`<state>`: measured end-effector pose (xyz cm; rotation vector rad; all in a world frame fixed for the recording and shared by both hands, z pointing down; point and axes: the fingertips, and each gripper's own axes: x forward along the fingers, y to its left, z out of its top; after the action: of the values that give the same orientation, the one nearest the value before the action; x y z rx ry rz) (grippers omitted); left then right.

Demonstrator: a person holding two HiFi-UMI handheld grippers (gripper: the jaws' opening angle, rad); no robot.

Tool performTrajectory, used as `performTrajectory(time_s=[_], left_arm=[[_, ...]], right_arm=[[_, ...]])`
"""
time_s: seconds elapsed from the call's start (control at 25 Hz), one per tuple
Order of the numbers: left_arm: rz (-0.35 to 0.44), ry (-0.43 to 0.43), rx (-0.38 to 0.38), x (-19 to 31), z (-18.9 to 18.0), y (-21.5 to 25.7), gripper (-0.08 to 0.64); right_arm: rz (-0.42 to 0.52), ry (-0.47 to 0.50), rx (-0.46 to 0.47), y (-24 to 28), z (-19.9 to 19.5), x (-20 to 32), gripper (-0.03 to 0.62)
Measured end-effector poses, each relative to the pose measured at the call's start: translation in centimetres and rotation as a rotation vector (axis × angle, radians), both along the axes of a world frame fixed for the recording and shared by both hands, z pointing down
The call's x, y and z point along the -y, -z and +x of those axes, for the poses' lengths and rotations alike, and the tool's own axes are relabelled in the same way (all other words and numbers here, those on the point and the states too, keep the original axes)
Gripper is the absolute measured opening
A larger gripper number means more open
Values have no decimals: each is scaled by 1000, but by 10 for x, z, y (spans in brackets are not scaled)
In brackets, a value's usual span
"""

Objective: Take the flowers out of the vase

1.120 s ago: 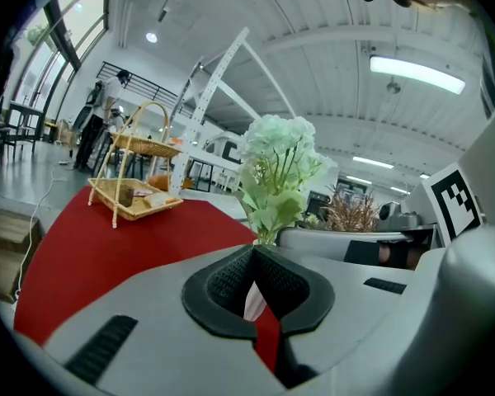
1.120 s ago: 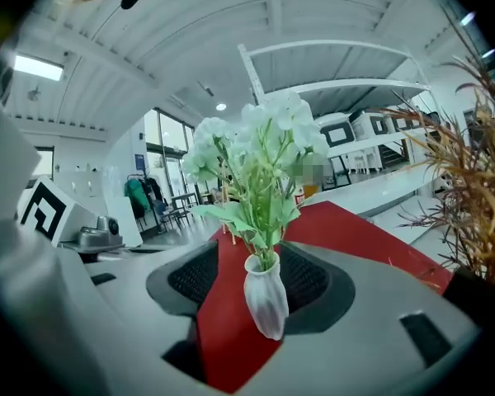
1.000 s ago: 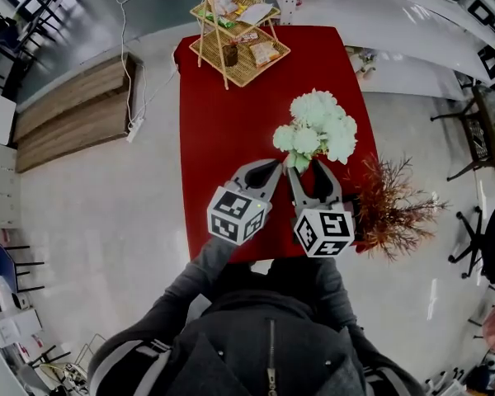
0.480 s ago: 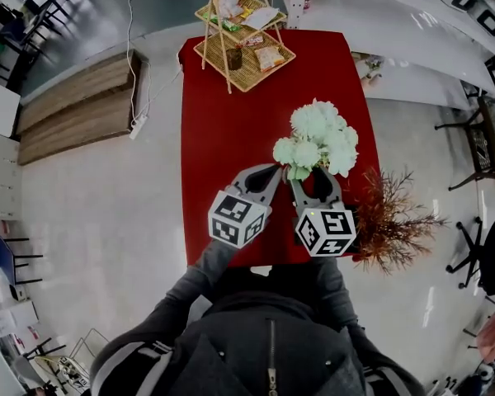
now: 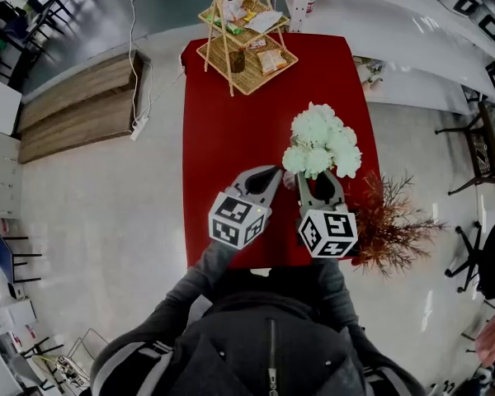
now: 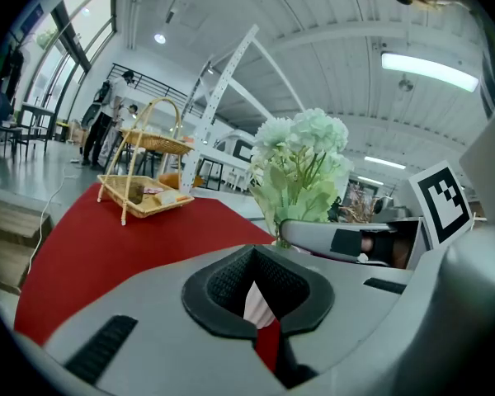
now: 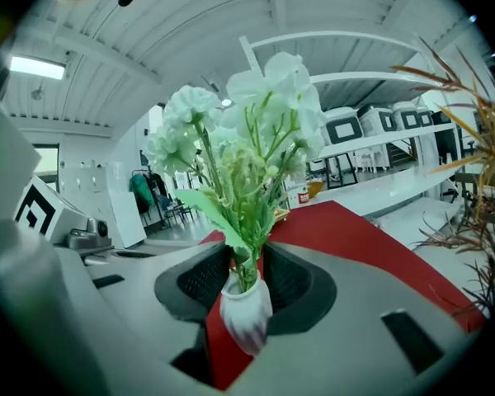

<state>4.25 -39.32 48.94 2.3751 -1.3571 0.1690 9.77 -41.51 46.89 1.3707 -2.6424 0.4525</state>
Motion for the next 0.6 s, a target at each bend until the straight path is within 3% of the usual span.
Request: performTrajectory(time_s=[0.6], left_arm=[[12,-20,-6,-4,-2,6,9]], right_arm=[[82,-33,-38,13,3,-5,80]])
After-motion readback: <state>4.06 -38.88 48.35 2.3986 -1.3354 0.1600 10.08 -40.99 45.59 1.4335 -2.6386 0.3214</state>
